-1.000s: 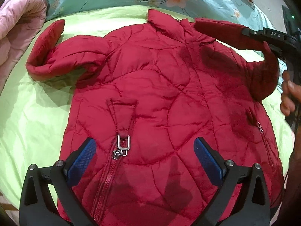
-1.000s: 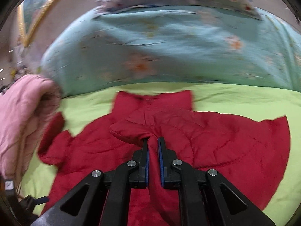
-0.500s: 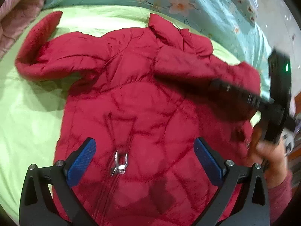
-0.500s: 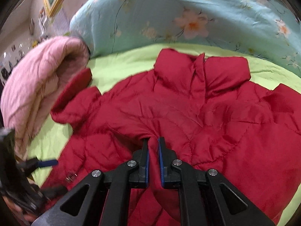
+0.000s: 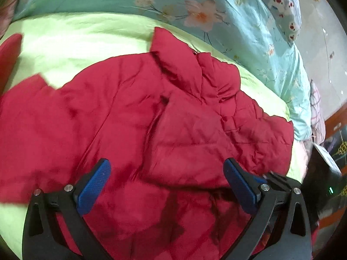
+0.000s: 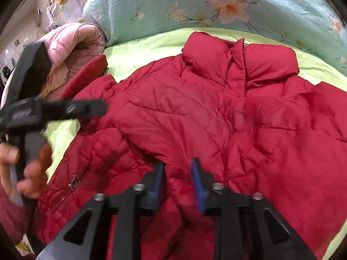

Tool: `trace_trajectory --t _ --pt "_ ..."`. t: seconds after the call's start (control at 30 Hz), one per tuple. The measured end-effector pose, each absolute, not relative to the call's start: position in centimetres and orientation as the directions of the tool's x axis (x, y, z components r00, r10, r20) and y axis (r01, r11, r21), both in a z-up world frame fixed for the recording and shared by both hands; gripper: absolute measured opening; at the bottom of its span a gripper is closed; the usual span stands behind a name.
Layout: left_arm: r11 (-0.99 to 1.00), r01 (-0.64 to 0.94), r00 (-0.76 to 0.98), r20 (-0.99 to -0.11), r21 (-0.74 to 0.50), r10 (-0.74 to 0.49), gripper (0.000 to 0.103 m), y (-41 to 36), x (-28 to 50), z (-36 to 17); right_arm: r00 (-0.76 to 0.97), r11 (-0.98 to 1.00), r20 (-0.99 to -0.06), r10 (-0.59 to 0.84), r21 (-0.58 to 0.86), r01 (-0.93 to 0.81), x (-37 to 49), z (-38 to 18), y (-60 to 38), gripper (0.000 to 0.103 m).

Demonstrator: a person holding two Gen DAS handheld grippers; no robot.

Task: Fold large clothes
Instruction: 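Fold the gripped sleeve across the jacket body with the right tool, then open the right tool and release the sleeve on the jacket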

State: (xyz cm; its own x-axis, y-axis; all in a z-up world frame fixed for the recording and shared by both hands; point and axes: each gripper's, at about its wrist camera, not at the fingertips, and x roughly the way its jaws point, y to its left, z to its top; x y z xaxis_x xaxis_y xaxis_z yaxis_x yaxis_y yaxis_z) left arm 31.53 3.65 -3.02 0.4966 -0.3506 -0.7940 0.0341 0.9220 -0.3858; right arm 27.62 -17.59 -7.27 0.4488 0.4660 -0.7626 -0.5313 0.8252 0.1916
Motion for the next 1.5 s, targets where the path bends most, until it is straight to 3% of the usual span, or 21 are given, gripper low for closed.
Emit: trace_trajectory --t 0.1,0.17,0.3,0.43,0.63,0.77,0.87,1.03,1.27,1.5 --pt "0.923 0.048 0.476 -0.803 -0.383 -0.358 0.100 2.9 33.1 -3.6 0.457 0.819 -0.756 0.469 0.179 -0.545 26.7 -6.8 -18.1 0.040" --pt "0.925 0.066 0.446 -0.819 -0.373 -0.362 0.090 2.1 34.4 -4.4 0.445 0.818 -0.768 0.460 0.172 -0.549 26.4 -6.6 -18.5 0.040" --pt "0.947 0.089 0.430 -0.846 -0.308 -0.315 0.039 0.6 35.4 -5.4 0.458 0.833 -0.768 0.447 0.169 -0.527 25.8 -6.3 -20.1 0.040" --pt "0.950 0.103 0.484 -0.820 -0.293 -0.306 0.015 0.7 34.3 -5.1 0.475 0.848 -0.756 0.449 0.194 -0.492 25.4 -5.3 -22.4 0.040" --pt "0.985 -0.008 0.613 -0.780 -0.170 -0.129 0.012 3.8 30.7 -3.1 0.593 0.896 -0.692 0.412 0.191 -0.400 24.9 -2.7 -26.6 0.040" --pt "0.976 -0.041 0.593 -0.791 -0.215 -0.149 0.012 7.1 29.2 -4.5 0.690 0.946 -0.649 0.321 0.181 -0.270 25.4 -1.2 -30.1 0.040" --pt "0.964 -0.061 0.582 -0.793 -0.260 -0.178 0.012 8.4 29.1 -5.2 0.687 0.969 -0.684 0.246 0.163 -0.184 27.1 -1.1 -31.5 0.042" --pt "0.970 -0.064 0.587 -0.795 -0.233 -0.152 0.012 8.0 29.8 -4.7 0.650 0.972 -0.727 0.221 0.109 -0.209 30.2 -1.8 -30.2 0.040" --pt "0.975 -0.034 0.560 -0.812 -0.218 -0.162 0.014 7.7 30.2 -6.1 0.557 0.991 -0.824 0.103 0.035 -0.131 34.9 -8.1 -30.3 0.039" --pt "0.976 -0.037 0.554 -0.818 -0.214 -0.158 0.017 7.8 30.4 -7.2 0.582 0.990 -0.802 0.131 0.078 -0.115 35.4 -9.2 -31.5 0.039"
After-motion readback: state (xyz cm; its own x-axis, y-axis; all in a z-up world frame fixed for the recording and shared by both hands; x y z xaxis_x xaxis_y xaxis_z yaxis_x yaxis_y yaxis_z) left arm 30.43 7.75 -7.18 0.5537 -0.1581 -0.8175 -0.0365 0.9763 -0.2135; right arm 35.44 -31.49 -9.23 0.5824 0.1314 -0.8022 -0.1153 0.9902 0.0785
